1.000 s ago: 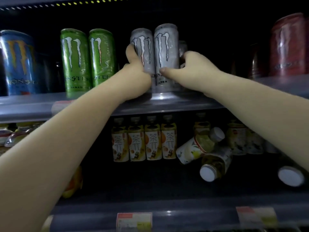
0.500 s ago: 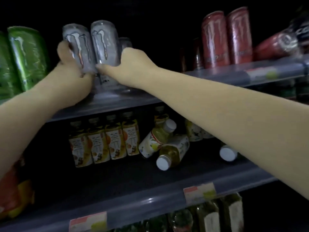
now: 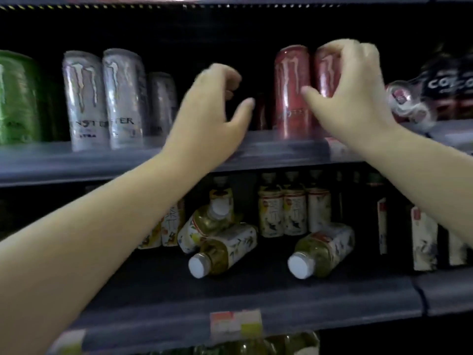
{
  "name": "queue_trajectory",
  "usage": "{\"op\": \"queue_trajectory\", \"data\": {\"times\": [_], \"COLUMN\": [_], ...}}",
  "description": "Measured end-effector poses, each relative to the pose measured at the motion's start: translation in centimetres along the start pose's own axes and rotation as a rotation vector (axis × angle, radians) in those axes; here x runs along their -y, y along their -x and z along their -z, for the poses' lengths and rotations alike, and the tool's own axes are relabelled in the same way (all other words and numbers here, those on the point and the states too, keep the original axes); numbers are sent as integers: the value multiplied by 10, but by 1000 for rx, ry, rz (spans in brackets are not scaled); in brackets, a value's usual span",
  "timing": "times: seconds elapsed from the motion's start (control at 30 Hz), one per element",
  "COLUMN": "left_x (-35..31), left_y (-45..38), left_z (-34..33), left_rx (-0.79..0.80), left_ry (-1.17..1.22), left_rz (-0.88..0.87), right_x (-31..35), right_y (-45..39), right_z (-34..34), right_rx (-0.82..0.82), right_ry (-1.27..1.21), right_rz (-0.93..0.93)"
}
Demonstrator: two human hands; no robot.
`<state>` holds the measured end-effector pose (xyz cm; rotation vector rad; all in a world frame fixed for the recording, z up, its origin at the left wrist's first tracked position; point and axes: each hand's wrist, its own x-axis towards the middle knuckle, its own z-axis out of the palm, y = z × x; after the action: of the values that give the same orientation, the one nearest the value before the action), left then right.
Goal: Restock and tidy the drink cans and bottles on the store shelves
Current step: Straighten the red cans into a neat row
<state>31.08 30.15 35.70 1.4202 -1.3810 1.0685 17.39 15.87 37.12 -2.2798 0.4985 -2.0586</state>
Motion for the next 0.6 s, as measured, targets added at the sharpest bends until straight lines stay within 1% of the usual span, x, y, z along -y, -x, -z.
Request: {"op": "queue_trajectory", "data": {"times": [0.07, 0.13, 0.23, 0.3, 0.37, 0.43, 0.6], "left_x": [-20, -33, -37, -35, -32, -30, -28], "left_y": [-14, -29, -52, -60, -61, -59, -56], "left_z": [-33, -57, -78, -86, -90, -92, -91], "left_rx": [66, 92, 141, 189, 204, 207, 182], "left_ry": [60, 85, 116, 150, 136, 105, 86], "left_rz": [107, 204, 356, 436, 443, 431, 426], "right_x": [-16, -27, -36, -41, -44, -48, -57], "right_y": [-1, -3, -7, -14, -22, -27, -24], "right_z": [1, 1, -1, -2, -4, -5, -10], "right_rx": [44, 94, 155, 191, 246, 281, 233], "right_ry": [14, -2, -66, -64, -67, -40, -1], "right_rz": [-87, -144, -137, -152, -189, -179, -86]}}
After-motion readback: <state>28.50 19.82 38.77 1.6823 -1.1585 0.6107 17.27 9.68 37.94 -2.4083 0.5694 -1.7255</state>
